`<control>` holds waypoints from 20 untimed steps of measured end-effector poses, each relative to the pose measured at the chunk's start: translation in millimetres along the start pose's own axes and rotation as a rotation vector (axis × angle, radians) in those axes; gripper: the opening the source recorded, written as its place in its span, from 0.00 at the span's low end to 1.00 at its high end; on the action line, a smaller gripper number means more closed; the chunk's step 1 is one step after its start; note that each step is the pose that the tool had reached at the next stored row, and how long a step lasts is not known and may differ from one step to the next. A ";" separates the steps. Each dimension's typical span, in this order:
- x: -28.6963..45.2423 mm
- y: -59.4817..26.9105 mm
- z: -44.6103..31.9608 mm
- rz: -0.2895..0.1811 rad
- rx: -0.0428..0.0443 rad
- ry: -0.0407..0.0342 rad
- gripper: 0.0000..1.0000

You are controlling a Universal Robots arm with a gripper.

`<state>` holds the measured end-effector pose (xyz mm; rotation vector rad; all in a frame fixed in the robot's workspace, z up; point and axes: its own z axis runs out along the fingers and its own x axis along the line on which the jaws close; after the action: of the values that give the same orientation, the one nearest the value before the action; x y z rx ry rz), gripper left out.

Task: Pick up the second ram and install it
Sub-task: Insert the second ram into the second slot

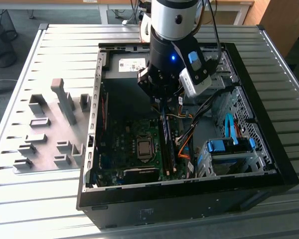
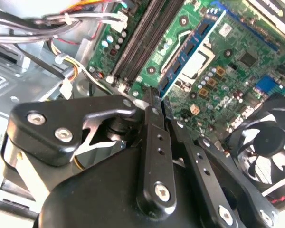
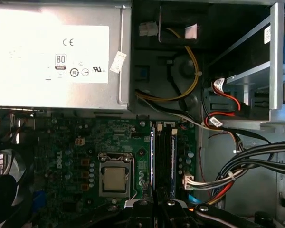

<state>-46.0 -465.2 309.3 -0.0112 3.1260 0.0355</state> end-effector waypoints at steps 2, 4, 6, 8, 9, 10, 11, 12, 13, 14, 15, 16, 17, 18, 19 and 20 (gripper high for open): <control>0.1 0.0 2.6 0.000 0.0001 0.0002 0.14; 0.2 -0.8 5.9 0.000 -0.0005 0.0003 0.14; 0.3 -1.7 8.1 0.000 -0.0005 0.0003 0.14; 0.2 -1.8 8.0 0.000 0.0000 0.0004 0.14; 0.2 -1.8 8.0 0.000 -0.0001 0.0003 0.14; 0.2 -1.8 8.0 0.000 -0.0001 0.0003 0.14; -0.2 -1.7 8.2 0.000 -0.0001 0.0008 0.14; -1.0 -2.1 8.6 0.000 -0.0001 0.0011 0.14; -1.4 -2.5 9.3 0.000 -0.0003 0.0013 0.14; -1.6 -2.8 10.9 0.001 -0.0005 0.0013 0.14; -2.4 -2.9 12.6 0.001 -0.0014 0.0014 0.14; -3.4 -3.0 14.4 0.002 -0.0027 0.0013 0.14; -4.4 -3.1 16.2 0.003 -0.0037 0.0012 0.14; -5.5 -3.1 18.0 0.004 -0.0052 0.0013 0.14; -6.5 -3.2 19.9 0.006 -0.0059 0.0012 0.14; -7.1 -3.2 21.7 0.009 -0.0059 0.0012 0.14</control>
<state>-38.6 -467.9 287.7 0.0026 3.1272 0.0448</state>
